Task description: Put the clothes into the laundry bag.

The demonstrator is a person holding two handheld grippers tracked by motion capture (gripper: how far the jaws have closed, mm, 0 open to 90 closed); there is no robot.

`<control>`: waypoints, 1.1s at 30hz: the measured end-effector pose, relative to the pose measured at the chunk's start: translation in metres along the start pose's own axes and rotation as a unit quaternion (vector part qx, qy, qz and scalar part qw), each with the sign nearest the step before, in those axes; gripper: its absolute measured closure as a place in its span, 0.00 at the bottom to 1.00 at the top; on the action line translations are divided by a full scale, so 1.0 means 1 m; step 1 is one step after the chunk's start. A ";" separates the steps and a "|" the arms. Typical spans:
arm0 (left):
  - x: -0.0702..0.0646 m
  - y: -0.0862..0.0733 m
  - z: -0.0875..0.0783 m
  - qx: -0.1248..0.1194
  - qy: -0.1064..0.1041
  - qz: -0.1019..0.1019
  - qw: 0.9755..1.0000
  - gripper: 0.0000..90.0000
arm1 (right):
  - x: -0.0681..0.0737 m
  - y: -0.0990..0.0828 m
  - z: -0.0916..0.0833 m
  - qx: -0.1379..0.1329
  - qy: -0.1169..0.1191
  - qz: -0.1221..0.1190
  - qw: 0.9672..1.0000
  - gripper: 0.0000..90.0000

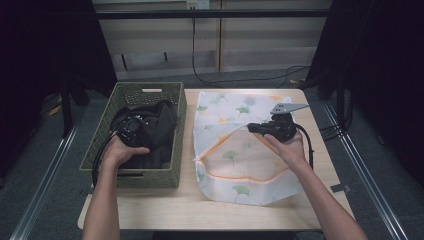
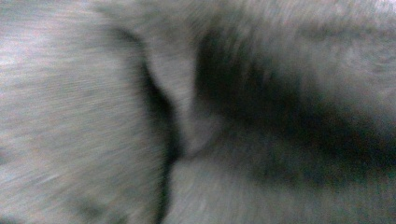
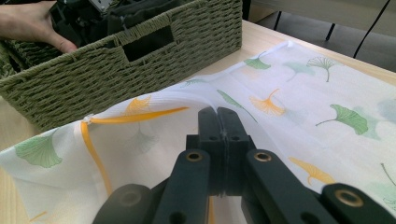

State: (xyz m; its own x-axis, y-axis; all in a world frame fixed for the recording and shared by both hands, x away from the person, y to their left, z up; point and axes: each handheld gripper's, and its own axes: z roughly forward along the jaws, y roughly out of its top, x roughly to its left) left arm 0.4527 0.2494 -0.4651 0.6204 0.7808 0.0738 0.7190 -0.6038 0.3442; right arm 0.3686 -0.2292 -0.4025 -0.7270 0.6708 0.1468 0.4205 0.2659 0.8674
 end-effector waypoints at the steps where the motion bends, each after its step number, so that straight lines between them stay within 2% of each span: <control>1: -0.001 0.000 0.001 -0.004 0.003 -0.005 1.000 0.30 | 0.000 0.000 0.000 0.001 0.000 -0.001 1.000 1.00; 2: 0.001 0.001 0.000 0.005 0.004 0.007 1.000 0.32 | 0.001 0.000 0.001 0.002 0.000 -0.002 1.000 1.00; 4: 0.001 0.003 -0.001 0.010 0.015 0.007 1.000 0.36 | 0.001 0.000 0.001 0.002 0.000 -0.004 1.000 1.00; 5: 0.000 0.004 -0.002 0.021 0.015 0.003 1.000 0.40 | 0.001 0.000 0.001 0.002 0.000 -0.003 1.000 1.00; 6: 0.000 0.006 -0.002 0.018 0.018 -0.001 1.000 0.42 | 0.001 0.000 0.001 0.002 0.000 -0.003 1.000 1.00; 8: 0.001 0.008 -0.003 0.016 0.023 -0.019 0.999 0.53 | 0.000 0.000 0.001 0.002 0.000 -0.003 1.000 1.00; 9: 0.003 0.008 -0.005 0.023 0.019 -0.015 0.999 0.55 | 0.000 0.000 0.001 0.001 0.000 -0.002 1.000 1.00; 10: 0.004 0.009 -0.006 0.021 0.020 -0.020 0.999 0.59 | 0.000 0.000 0.001 0.001 -0.001 -0.003 1.000 1.00; 12: 0.004 0.010 -0.006 0.023 0.020 -0.011 0.999 0.64 | -0.001 0.000 0.001 0.002 -0.001 -0.003 1.000 1.00; 14: 0.007 0.010 -0.009 0.016 0.017 -0.018 1.000 0.67 | -0.001 0.000 0.002 0.003 -0.001 -0.004 1.000 1.00; 15: 0.007 0.010 -0.009 0.003 0.017 -0.027 0.999 0.68 | 0.000 0.000 0.002 0.003 0.000 -0.004 1.000 1.00; 17: 0.009 0.010 -0.014 -0.007 0.017 -0.038 0.999 0.69 | 0.000 0.001 0.003 0.004 -0.001 -0.005 1.000 1.00; 20: 0.008 0.012 -0.020 -0.028 0.031 -0.044 0.998 0.69 | 0.001 0.002 0.002 0.003 -0.002 -0.006 1.000 1.00; 24: 0.010 0.011 -0.025 -0.039 0.033 -0.049 0.998 0.69 | 0.001 0.002 0.001 0.003 -0.002 -0.006 1.000 1.00; 25: 0.010 0.010 -0.029 -0.055 0.032 -0.054 0.996 0.69 | 0.001 0.002 0.001 0.001 -0.002 -0.005 1.000 1.00; 27: 0.011 0.008 -0.035 -0.069 0.033 -0.053 0.996 0.70 | 0.000 0.002 0.001 0.002 -0.002 -0.004 1.000 1.00; 29: 0.011 0.006 -0.043 -0.085 0.037 -0.056 0.994 0.70 | 0.000 0.002 0.001 0.002 -0.002 -0.005 1.000 1.00; 31: 0.011 0.003 -0.050 -0.111 0.040 -0.071 0.991 0.70 | 0.000 0.002 0.001 0.001 -0.002 -0.005 1.000 1.00; 33: 0.011 0.000 -0.056 -0.134 0.040 -0.077 0.987 0.70 | 0.000 0.002 0.000 0.001 -0.003 -0.004 1.000 1.00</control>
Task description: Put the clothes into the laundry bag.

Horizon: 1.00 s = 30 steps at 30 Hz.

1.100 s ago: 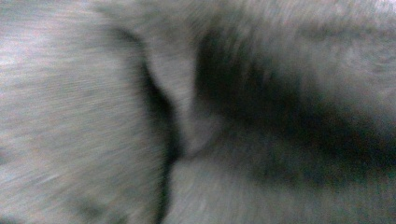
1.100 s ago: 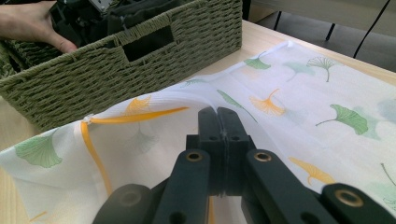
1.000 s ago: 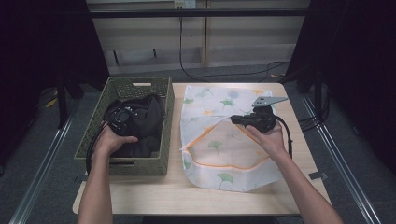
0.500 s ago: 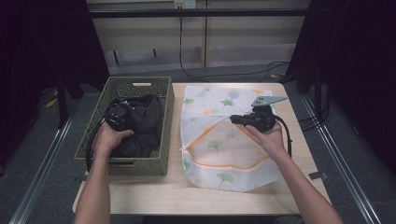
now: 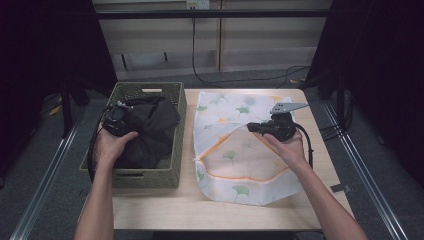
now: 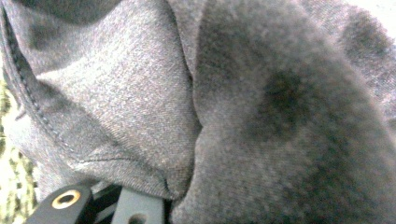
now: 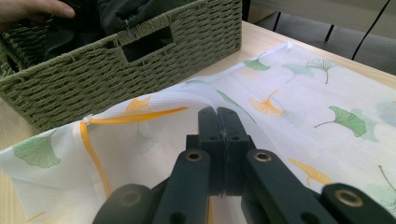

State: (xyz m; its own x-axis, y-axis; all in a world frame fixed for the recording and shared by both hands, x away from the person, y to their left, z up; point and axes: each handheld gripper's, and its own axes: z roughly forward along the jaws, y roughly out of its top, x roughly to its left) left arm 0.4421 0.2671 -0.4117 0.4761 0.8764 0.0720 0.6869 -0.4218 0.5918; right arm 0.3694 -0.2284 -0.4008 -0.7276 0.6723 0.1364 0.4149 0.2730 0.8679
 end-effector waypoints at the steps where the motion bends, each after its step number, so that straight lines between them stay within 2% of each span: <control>1: 0.000 -0.001 -0.003 -0.008 -0.003 0.000 1.000 0.70 | 0.000 0.000 0.000 0.000 0.000 0.000 1.000 1.00; 6: -0.002 -0.007 -0.014 -0.045 -0.002 0.001 0.999 0.70 | 0.000 0.000 0.001 0.001 0.000 0.001 1.000 1.00; 12: -0.004 -0.012 -0.031 -0.095 -0.004 -0.002 0.995 0.70 | 0.001 0.000 0.002 0.003 0.000 0.002 1.000 1.00; 17: -0.004 -0.014 -0.048 -0.145 -0.007 -0.009 0.989 0.69 | 0.001 -0.001 0.002 0.003 0.000 0.004 1.000 1.00; 23: -0.002 -0.012 -0.067 -0.175 -0.003 -0.005 0.985 0.69 | 0.001 -0.001 0.001 0.002 0.000 0.002 1.000 1.00; 27: 0.001 -0.013 -0.079 -0.204 -0.007 -0.009 0.979 0.69 | 0.001 -0.002 0.001 0.002 0.000 0.003 1.000 1.00; 30: 0.004 -0.016 -0.084 -0.219 -0.010 -0.012 0.976 0.69 | 0.001 -0.002 0.001 0.002 0.000 0.002 1.000 1.00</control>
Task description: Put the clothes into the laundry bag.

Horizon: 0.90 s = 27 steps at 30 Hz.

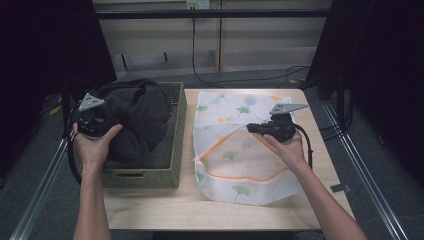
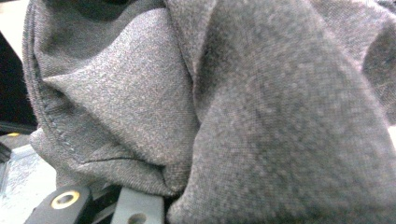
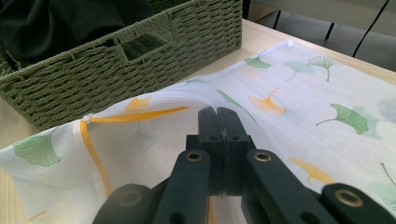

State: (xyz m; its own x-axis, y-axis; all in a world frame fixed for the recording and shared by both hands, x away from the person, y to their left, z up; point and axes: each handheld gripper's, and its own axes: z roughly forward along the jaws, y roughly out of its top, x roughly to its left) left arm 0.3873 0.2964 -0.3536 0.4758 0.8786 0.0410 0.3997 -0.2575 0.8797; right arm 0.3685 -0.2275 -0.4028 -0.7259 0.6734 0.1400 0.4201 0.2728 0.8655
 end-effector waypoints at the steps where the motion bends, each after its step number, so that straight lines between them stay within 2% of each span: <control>1: 0.000 0.000 -0.001 -0.005 -0.003 0.001 1.000 0.69 | 0.000 0.000 0.000 0.000 0.000 -0.001 1.000 1.00; 4: -0.001 0.000 -0.002 -0.011 -0.009 0.005 1.000 0.69 | 0.000 0.000 0.000 0.000 0.000 -0.001 1.000 1.00; 10: 0.000 0.002 -0.006 -0.040 -0.026 -0.005 0.999 0.69 | 0.001 -0.002 0.000 0.001 0.001 -0.001 1.000 1.00; 19: 0.000 0.009 -0.016 -0.069 -0.032 -0.002 0.997 0.69 | 0.002 -0.003 0.000 0.002 -0.001 0.002 1.000 1.00; 24: -0.001 0.013 -0.027 -0.078 -0.023 0.004 0.997 0.69 | 0.001 -0.003 -0.001 0.001 0.001 0.003 1.000 1.00; 27: -0.001 0.015 -0.033 -0.093 -0.023 0.000 0.995 0.69 | 0.001 -0.003 -0.002 0.000 0.001 0.002 1.000 1.00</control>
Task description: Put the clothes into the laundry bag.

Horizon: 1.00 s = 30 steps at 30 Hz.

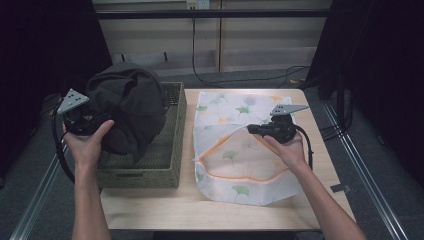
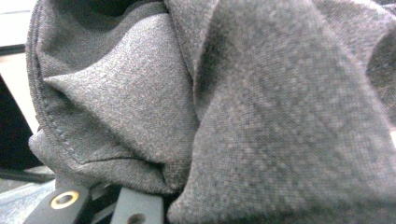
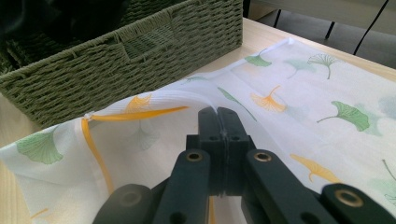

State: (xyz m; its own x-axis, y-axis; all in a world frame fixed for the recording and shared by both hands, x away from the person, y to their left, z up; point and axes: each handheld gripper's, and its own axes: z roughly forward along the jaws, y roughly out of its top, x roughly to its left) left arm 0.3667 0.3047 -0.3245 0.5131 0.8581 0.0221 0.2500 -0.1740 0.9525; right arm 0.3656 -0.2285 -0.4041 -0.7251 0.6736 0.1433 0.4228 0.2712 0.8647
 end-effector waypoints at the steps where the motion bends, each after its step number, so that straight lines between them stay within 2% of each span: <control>1: 0.000 0.001 -0.002 -0.003 0.000 0.001 1.000 0.69 | 0.000 0.000 0.000 0.000 -0.001 0.000 1.000 1.00; 7: -0.002 0.007 -0.012 -0.020 0.001 0.000 1.000 0.69 | 0.000 0.000 0.000 0.000 -0.001 0.000 1.000 1.00; 11: -0.006 0.011 -0.015 -0.033 -0.007 -0.003 0.999 0.69 | 0.000 0.000 0.001 0.001 0.000 0.000 1.000 1.00; 18: -0.020 0.025 -0.027 -0.055 -0.016 0.017 0.998 0.69 | 0.000 0.000 0.000 0.000 -0.001 0.001 1.000 1.00; 19: -0.021 0.028 -0.030 -0.053 -0.017 0.027 0.998 0.69 | 0.000 0.000 0.000 -0.001 -0.001 0.000 1.000 1.00; 21: -0.025 0.031 -0.034 -0.058 -0.018 0.033 0.998 0.68 | 0.000 0.000 0.000 0.000 0.000 0.000 1.000 1.00; 23: -0.029 0.035 -0.038 -0.067 -0.021 0.033 0.997 0.69 | 0.000 0.000 0.000 -0.001 0.001 0.002 1.000 1.00; 24: -0.030 0.036 -0.040 -0.068 -0.024 0.041 0.997 0.68 | 0.000 0.000 0.000 -0.001 0.001 0.002 1.000 1.00; 30: -0.042 0.047 -0.053 -0.084 -0.039 0.037 0.995 0.68 | 0.000 0.000 0.000 -0.001 0.001 0.001 1.000 1.00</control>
State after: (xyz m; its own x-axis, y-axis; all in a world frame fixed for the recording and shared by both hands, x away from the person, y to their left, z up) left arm 0.3133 0.2858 -0.2649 0.5892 0.8043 0.0767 0.0711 -0.1462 0.9867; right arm 0.3656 -0.2284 -0.4037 -0.7255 0.6725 0.1464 0.4230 0.2679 0.8656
